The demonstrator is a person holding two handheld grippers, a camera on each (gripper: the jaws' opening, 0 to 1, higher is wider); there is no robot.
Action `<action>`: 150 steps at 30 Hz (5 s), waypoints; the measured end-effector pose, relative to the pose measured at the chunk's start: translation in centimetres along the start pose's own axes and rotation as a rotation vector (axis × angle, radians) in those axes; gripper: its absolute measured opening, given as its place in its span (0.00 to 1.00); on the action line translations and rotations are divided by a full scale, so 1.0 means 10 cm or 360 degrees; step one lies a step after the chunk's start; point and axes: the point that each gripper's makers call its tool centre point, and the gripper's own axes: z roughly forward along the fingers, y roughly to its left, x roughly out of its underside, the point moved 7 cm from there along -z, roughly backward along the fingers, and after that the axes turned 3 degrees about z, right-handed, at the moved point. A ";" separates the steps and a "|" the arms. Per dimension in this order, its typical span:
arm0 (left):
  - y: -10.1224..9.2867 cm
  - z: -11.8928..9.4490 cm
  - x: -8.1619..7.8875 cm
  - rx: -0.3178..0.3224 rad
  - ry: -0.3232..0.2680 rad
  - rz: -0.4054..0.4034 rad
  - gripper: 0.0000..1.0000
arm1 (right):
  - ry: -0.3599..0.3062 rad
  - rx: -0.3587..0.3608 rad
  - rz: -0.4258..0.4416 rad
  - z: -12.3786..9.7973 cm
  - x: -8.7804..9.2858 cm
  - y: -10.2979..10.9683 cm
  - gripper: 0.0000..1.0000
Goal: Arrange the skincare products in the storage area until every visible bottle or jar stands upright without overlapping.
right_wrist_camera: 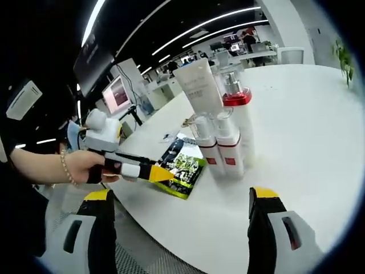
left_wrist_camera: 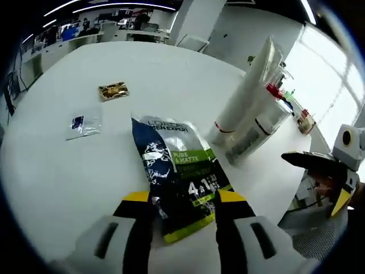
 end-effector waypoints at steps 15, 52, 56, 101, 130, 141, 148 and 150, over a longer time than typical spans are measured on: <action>-0.17 0.03 -0.14 -0.0019 -0.0074 0.0712 0.49 | 0.0004 0.0000 0.0010 0.00 0.01 0.00 0.97; -0.06 0.34 -0.30 0.0147 0.0219 0.0917 0.82 | -0.0010 0.0015 0.0043 -0.01 0.01 -0.04 0.96; -0.08 0.30 -0.33 0.0168 0.0203 0.0887 0.82 | -0.0002 0.0013 0.0033 0.00 0.01 -0.03 0.97; 0.21 -0.77 -0.08 -0.0045 -0.0112 0.0357 0.99 | -0.0166 0.0228 -0.0033 -0.10 -0.11 -0.15 0.96; 0.36 -1.26 -0.01 -0.0083 -0.0430 0.0149 0.99 | -0.0170 0.0273 -0.0129 -0.11 -0.12 -0.16 0.94; 0.36 -1.34 -0.07 0.0068 -0.0579 0.0197 0.99 | -0.0115 0.0457 -0.0254 -0.18 -0.14 -0.22 0.93; 0.38 -1.40 0.02 0.0134 -0.0498 0.0115 0.99 | -0.0141 0.0585 -0.0315 -0.27 -0.29 -0.21 0.92; 0.41 -1.40 0.07 0.0200 -0.0385 0.0010 0.99 | -0.0233 0.0662 -0.0306 -0.33 -0.40 -0.20 0.96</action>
